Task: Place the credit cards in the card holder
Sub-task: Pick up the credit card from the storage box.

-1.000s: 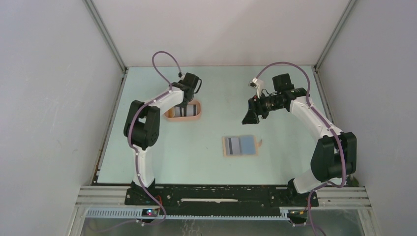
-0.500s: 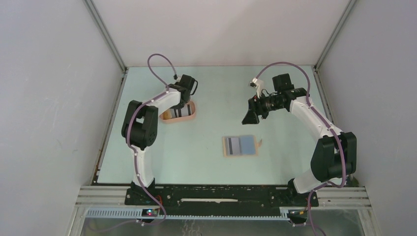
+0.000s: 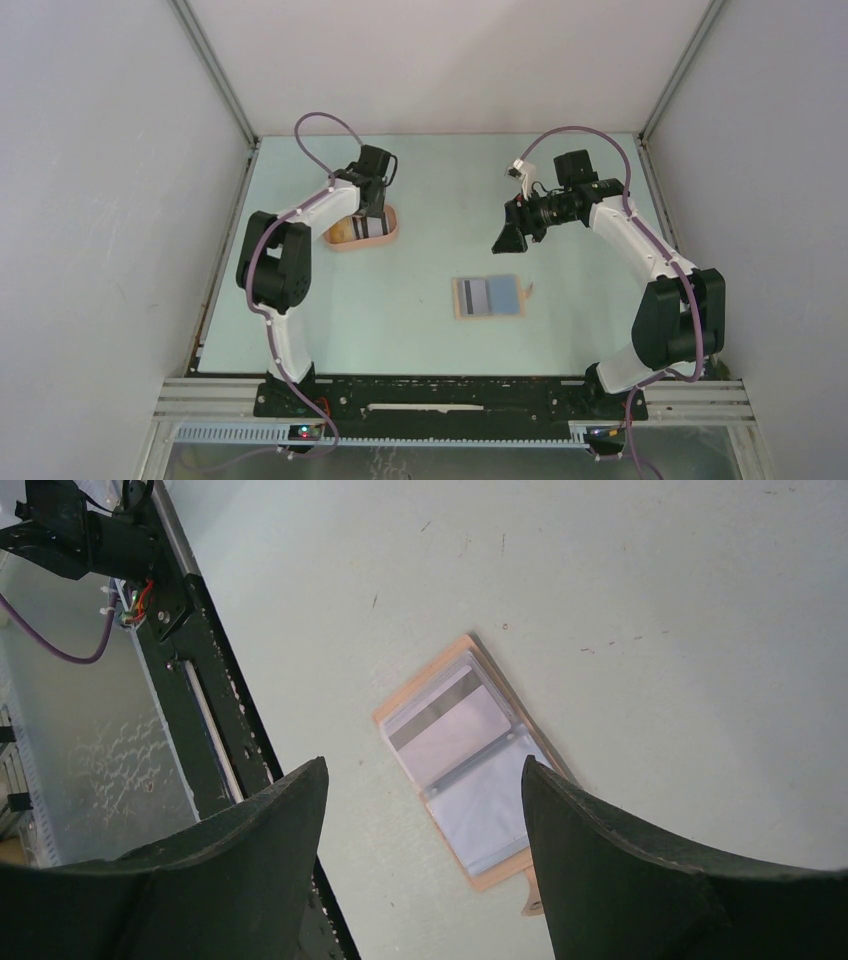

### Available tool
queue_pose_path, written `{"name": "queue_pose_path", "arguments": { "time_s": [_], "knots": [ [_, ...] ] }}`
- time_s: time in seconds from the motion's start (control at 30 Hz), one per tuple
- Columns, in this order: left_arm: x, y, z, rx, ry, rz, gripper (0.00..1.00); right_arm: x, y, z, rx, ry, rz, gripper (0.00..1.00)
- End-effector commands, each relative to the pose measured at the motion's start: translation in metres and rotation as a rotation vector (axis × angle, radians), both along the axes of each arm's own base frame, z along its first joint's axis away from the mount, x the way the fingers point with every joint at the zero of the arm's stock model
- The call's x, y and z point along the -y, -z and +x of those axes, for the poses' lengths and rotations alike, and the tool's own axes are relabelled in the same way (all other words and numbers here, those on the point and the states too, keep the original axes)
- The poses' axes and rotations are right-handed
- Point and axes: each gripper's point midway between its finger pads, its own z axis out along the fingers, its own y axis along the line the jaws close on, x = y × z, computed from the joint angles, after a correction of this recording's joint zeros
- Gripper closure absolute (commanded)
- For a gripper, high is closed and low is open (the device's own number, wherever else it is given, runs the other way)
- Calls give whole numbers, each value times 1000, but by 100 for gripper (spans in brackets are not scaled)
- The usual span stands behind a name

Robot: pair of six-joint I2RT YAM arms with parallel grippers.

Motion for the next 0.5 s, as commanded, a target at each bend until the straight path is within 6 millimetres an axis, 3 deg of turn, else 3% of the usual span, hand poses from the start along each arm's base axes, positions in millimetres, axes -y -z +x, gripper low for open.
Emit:
{"name": "queue_pose_path", "arguments": {
  "time_s": [0.0,0.27,0.47],
  "knots": [
    [32,-19,3,25,113,-161,58,-5,-10,0,30,-29,22,21],
    [58,-6,3,-74,192,-248,88,-5,-13,0,40,-31,21,20],
    [85,-4,-3,-119,272,-346,90,-4,-16,0,49,-31,21,20]
  ]
}}
